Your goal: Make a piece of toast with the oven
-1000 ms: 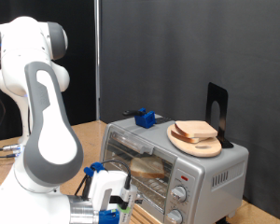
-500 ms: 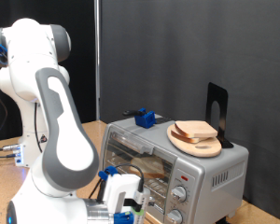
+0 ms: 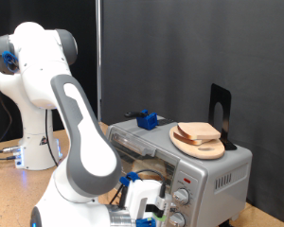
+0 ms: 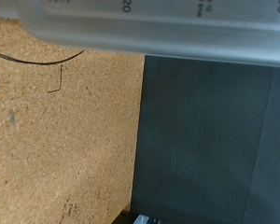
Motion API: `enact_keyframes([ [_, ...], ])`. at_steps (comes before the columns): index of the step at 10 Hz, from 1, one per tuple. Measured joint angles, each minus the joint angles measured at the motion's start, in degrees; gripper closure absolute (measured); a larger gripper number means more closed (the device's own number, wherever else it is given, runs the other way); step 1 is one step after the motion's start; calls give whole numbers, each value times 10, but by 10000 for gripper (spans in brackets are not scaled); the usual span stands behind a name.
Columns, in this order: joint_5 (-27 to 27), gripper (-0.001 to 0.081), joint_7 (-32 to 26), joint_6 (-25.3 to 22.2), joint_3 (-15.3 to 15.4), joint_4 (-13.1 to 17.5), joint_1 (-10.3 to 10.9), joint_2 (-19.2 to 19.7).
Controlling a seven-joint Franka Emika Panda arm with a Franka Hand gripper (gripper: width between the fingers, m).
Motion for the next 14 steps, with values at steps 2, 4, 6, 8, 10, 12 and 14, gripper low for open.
enact_keyframes([
  [2,-1,-2,7,-4,3,5,6,8],
  [4,-4,-2,8,-15,4,4,8,9],
  [6,-7,-2,8,-25,4,-3,12,9],
  [8,-7,-2,9,-25,4,-4,12,8],
  [10,-6,-2,9,-25,4,-5,12,8],
  [12,-6,120,9,-25,4,-5,13,6],
  [14,-6,255,9,-23,4,-7,16,6],
])
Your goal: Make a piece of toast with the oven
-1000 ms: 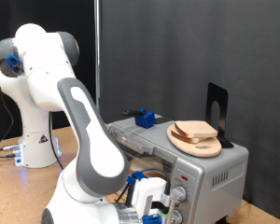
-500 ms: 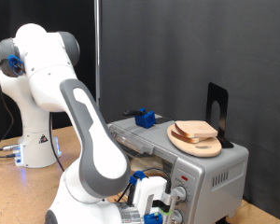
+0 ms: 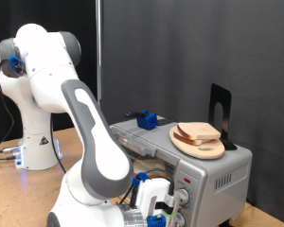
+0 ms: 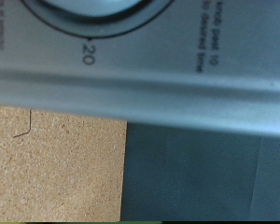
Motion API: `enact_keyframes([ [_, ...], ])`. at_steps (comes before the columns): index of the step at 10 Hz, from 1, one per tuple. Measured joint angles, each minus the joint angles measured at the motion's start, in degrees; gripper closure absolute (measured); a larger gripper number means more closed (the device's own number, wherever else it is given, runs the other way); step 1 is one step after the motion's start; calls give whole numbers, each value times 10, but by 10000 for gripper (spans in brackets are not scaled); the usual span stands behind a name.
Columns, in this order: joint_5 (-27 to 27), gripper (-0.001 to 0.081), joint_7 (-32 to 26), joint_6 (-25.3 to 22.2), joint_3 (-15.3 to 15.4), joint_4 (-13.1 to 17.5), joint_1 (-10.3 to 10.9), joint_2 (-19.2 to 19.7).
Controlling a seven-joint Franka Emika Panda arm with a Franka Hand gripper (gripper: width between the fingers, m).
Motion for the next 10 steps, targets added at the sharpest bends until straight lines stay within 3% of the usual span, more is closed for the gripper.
enact_keyframes([
  [1,0,255,0,2,0,0,2,0],
  [2,2,453,1,-1,0,-1,2,-2],
  [4,4,705,1,5,0,-4,2,-2],
  [7,7,704,-9,7,0,-5,2,-3],
  [10,58,704,-146,34,4,-43,-1,-20],
])
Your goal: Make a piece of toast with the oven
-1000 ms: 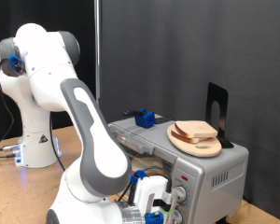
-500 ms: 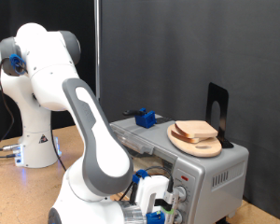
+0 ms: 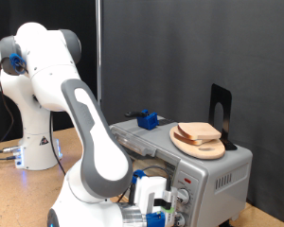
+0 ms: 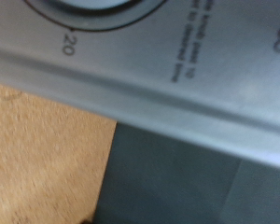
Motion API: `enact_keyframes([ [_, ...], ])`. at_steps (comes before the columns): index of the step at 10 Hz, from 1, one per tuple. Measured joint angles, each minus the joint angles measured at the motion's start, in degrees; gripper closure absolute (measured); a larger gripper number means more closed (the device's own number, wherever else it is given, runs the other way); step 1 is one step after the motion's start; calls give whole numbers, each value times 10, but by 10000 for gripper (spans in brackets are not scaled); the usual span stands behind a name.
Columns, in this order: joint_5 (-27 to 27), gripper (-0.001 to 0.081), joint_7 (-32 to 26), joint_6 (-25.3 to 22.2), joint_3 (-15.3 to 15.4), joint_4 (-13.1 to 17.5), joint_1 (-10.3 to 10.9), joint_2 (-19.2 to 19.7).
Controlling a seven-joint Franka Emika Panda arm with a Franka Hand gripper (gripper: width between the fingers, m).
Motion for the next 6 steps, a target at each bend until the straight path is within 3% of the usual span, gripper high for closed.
enact_keyframes([
  [4,67,699,-145,13,2,-36,-3,-12],
  [6,90,695,-190,13,3,-46,-5,-14],
])
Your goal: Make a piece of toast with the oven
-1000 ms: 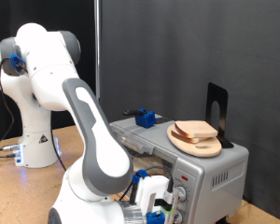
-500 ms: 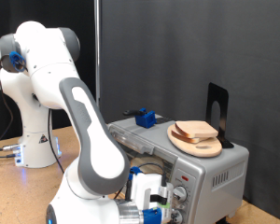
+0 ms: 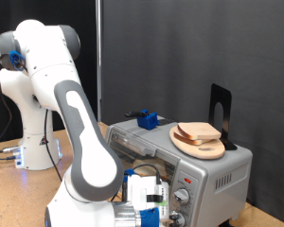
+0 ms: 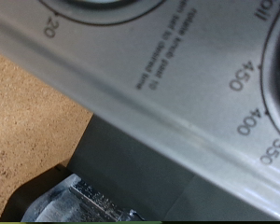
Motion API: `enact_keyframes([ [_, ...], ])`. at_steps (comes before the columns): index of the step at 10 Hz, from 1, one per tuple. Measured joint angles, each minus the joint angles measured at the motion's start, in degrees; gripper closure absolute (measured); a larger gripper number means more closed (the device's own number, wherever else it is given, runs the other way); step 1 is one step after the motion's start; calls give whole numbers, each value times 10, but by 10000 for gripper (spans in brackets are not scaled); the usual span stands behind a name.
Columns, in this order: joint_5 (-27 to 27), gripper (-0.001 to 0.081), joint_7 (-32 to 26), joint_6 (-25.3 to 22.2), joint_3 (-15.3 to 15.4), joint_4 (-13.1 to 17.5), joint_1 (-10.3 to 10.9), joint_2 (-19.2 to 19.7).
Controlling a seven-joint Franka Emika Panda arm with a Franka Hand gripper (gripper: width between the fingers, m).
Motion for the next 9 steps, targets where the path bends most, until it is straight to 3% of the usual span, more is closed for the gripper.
enact_keyframes([
  [6,7,691,9,7,-2,-5,-1,-7],
  [7,7,499,15,7,-3,-6,-2,-13],
  [8,7,499,17,7,-3,-9,-2,-14],
  [9,5,316,20,6,-3,-13,-3,-14],
])
